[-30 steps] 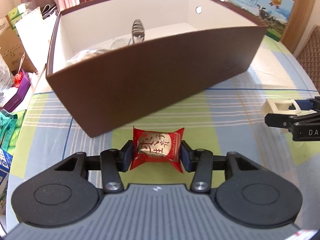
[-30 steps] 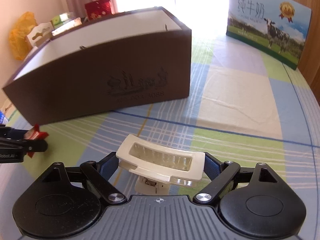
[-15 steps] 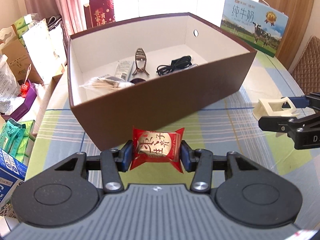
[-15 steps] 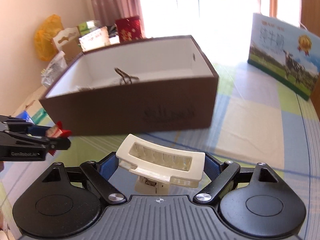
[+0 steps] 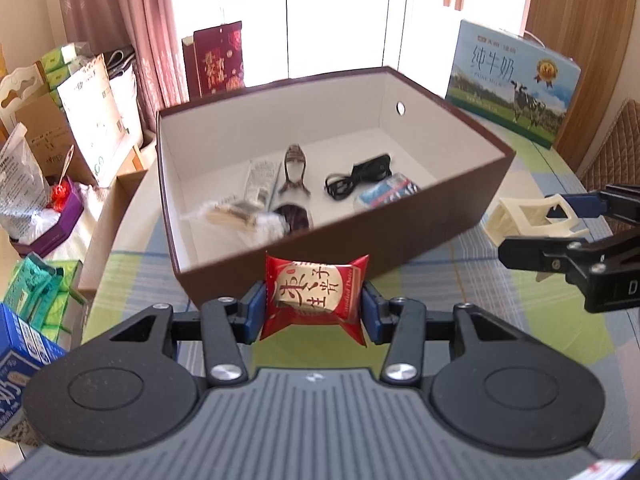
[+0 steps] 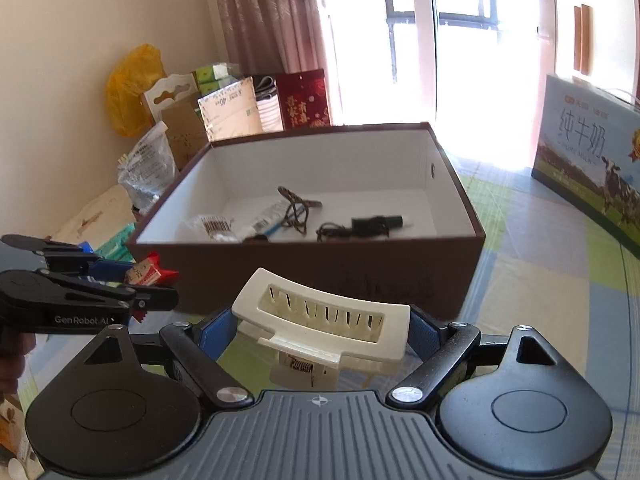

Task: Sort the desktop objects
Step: 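Carry the candy packet with the left tool while the right tool carries the clip into the box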

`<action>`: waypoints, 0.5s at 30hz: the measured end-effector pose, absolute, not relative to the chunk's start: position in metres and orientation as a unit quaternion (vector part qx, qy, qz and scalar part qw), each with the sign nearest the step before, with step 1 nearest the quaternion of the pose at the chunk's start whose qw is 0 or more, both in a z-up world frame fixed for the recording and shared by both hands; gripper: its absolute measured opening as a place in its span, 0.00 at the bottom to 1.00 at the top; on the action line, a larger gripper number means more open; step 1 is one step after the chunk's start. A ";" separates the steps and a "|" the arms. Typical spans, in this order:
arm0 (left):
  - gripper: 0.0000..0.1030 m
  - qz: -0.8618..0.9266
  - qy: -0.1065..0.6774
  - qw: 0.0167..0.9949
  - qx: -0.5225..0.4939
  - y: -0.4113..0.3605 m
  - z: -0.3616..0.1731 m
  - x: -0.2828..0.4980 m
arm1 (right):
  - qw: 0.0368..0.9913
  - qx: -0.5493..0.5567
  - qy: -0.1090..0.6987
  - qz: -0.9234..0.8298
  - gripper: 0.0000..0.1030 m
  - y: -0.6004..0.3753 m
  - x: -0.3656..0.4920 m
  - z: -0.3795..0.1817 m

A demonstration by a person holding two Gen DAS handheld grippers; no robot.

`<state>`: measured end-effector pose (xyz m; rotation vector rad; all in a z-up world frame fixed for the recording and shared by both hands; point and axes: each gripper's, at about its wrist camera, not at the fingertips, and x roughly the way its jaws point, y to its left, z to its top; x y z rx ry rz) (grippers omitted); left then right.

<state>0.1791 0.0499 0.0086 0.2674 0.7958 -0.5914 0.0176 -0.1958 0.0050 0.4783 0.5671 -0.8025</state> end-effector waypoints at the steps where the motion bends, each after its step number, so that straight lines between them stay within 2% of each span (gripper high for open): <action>1: 0.42 -0.283 0.378 0.872 0.129 0.048 0.011 0.182 | 0.856 0.227 0.266 -0.380 0.83 -0.200 0.019 0.009; 15: 0.42 -0.277 0.362 0.880 0.135 0.033 0.028 0.228 | 0.863 0.210 0.250 -0.386 0.83 -0.253 0.038 0.030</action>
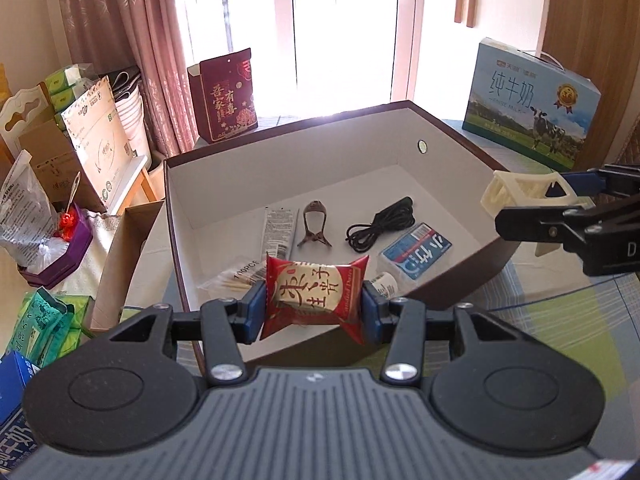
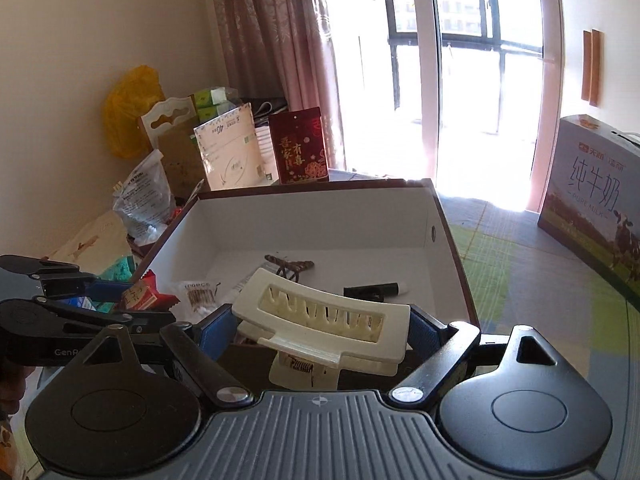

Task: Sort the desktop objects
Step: 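Carry the candy packet with the left tool while the right tool carries the clip into the box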

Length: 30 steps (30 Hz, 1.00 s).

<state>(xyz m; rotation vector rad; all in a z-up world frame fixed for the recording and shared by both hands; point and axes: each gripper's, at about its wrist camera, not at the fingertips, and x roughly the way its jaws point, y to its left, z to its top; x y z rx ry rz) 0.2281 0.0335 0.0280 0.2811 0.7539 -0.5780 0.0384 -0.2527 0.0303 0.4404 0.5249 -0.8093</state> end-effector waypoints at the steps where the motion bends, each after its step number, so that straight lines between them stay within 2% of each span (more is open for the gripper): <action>1: 0.42 -0.275 0.363 0.880 0.134 0.033 0.028 0.231 | 0.863 0.210 0.251 -0.386 0.83 -0.255 0.040 0.030; 19: 0.43 -0.258 0.370 0.880 0.150 0.013 0.024 0.303 | 0.874 0.207 0.250 -0.362 0.83 -0.324 0.071 0.024; 30: 0.46 -0.214 0.416 0.867 0.172 -0.010 -0.001 0.373 | 0.848 0.208 0.324 -0.364 0.83 -0.399 0.120 -0.005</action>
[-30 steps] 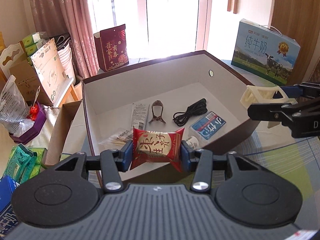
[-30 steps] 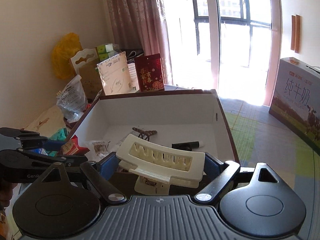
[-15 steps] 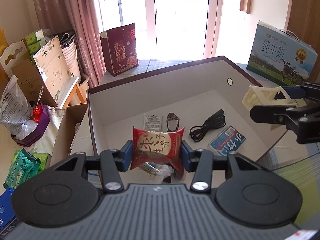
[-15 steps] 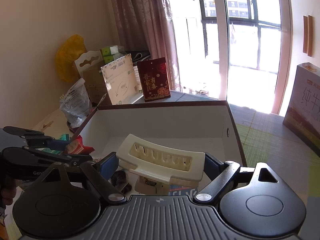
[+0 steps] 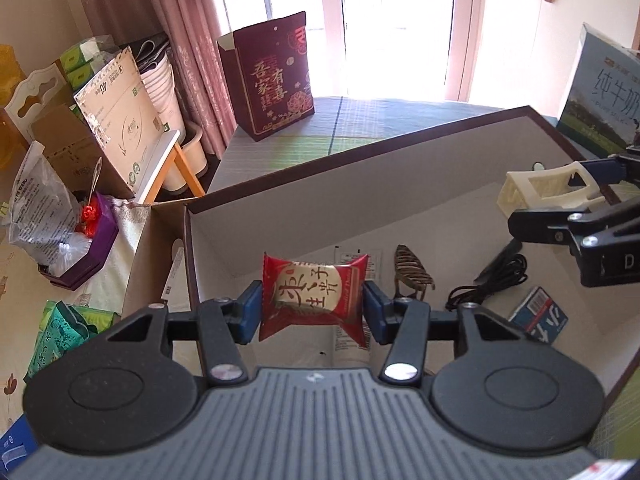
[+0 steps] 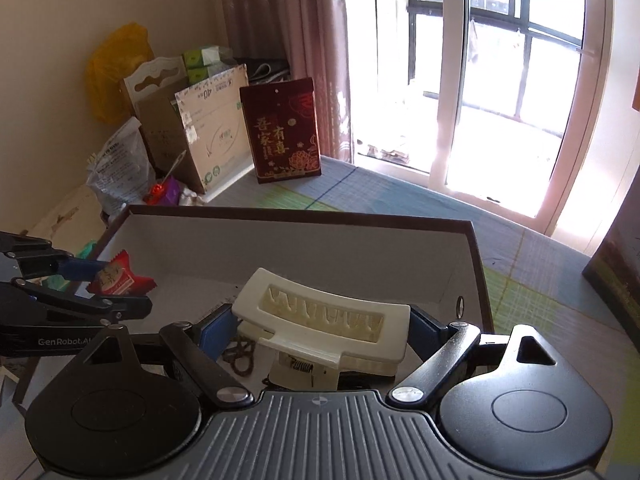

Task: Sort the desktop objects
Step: 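Carry the candy packet with the left tool while the right tool carries the clip into the box, then open the left tool releasing the candy packet while the right tool releases the clip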

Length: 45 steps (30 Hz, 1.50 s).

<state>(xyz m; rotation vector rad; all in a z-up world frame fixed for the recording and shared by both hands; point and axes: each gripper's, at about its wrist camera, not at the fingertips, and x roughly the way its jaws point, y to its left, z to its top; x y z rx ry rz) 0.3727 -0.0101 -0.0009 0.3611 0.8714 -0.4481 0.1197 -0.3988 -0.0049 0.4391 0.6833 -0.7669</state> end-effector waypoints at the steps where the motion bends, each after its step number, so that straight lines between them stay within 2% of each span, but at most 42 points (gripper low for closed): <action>1: 0.46 -0.211 0.421 0.865 0.175 -0.012 -0.004 0.379 | 0.845 0.211 0.332 -0.362 0.83 -0.404 0.124 -0.009; 10: 0.47 -0.198 0.435 0.852 0.216 -0.030 -0.032 0.407 | 0.830 0.230 0.369 -0.350 0.83 -0.436 0.149 -0.028; 22: 0.57 -0.218 0.420 0.843 0.256 -0.045 -0.046 0.417 | 0.819 0.217 0.405 -0.344 0.83 -0.451 0.160 -0.049; 30: 0.69 -0.228 0.421 0.841 0.252 -0.048 -0.051 0.416 | 0.816 0.217 0.409 -0.345 0.83 -0.453 0.156 -0.054; 36: 0.83 -0.228 0.401 0.848 0.262 -0.052 -0.047 0.413 | 0.818 0.214 0.406 -0.347 0.83 -0.454 0.155 -0.054; 45: 0.87 -0.230 0.395 0.851 0.257 -0.048 -0.045 0.414 | 0.822 0.208 0.388 -0.361 0.85 -0.454 0.150 -0.052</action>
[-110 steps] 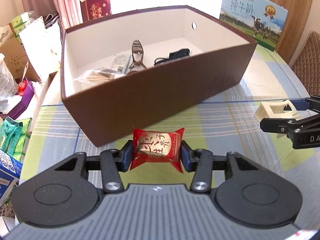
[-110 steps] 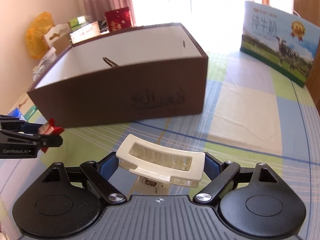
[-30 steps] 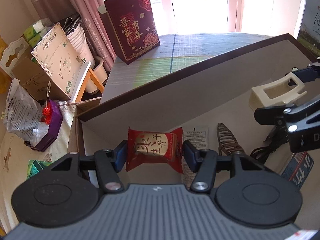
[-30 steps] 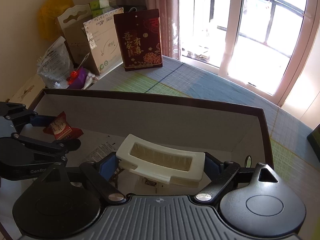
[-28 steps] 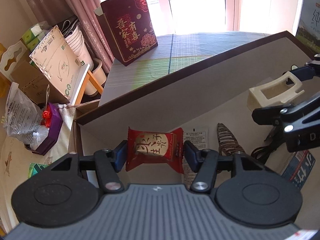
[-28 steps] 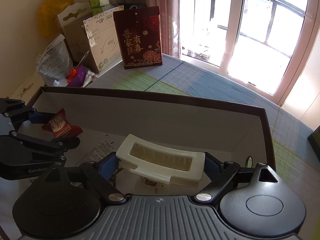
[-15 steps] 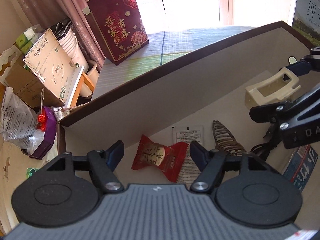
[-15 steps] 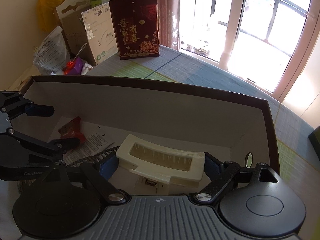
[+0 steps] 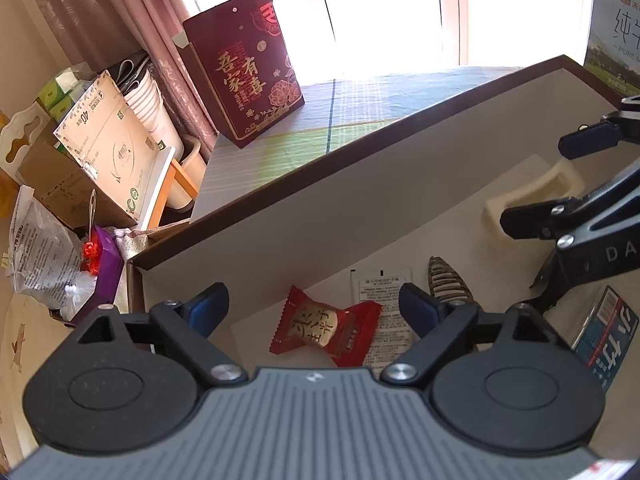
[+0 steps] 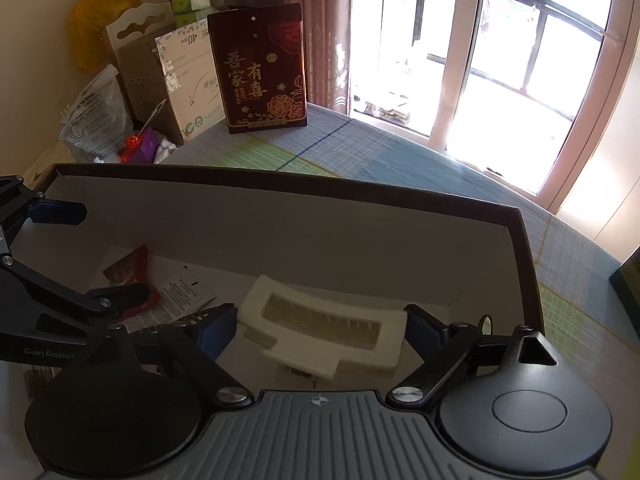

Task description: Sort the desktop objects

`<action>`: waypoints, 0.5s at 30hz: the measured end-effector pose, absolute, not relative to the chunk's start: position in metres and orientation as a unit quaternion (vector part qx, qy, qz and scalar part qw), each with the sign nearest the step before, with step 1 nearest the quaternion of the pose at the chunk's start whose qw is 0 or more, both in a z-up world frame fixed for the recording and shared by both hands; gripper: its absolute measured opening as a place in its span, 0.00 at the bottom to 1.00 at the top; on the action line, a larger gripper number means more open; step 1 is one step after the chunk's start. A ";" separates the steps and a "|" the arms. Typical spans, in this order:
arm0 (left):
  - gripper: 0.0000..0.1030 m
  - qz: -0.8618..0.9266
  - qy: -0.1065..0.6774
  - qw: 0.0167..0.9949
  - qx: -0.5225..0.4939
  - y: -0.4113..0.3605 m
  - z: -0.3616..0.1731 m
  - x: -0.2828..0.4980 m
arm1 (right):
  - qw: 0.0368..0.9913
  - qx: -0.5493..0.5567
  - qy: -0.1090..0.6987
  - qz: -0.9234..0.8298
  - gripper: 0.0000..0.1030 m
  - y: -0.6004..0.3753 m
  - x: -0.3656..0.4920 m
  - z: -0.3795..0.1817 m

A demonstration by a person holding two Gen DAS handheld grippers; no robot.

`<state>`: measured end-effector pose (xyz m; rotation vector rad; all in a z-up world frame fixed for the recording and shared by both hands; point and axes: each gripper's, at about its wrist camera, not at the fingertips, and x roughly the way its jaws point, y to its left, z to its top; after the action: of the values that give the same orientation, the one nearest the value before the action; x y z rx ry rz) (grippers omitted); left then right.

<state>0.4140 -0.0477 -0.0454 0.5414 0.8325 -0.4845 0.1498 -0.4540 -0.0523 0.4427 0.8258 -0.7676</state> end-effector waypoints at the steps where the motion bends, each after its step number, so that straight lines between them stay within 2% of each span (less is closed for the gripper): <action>1: 0.88 -0.230 0.395 0.851 0.258 -0.047 -0.046 0.413 | 0.825 0.211 0.383 -0.359 0.86 -0.454 0.149 -0.051; 6: 0.88 -0.230 0.393 0.854 0.251 -0.044 -0.043 0.410 | 0.837 0.209 0.359 -0.355 0.91 -0.449 0.143 -0.039; 8: 0.89 -0.231 0.392 0.855 0.247 -0.041 -0.040 0.407 | 0.841 0.200 0.351 -0.360 0.98 -0.443 0.139 -0.034; 15: 0.90 -0.233 0.381 0.865 0.227 -0.030 -0.022 0.390 | 0.848 0.214 0.328 -0.356 0.98 -0.422 0.114 -0.020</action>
<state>0.3903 -0.0295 -0.0220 0.4758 0.7982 -0.4884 0.1136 -0.4224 -0.0201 0.4510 0.6919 -0.7503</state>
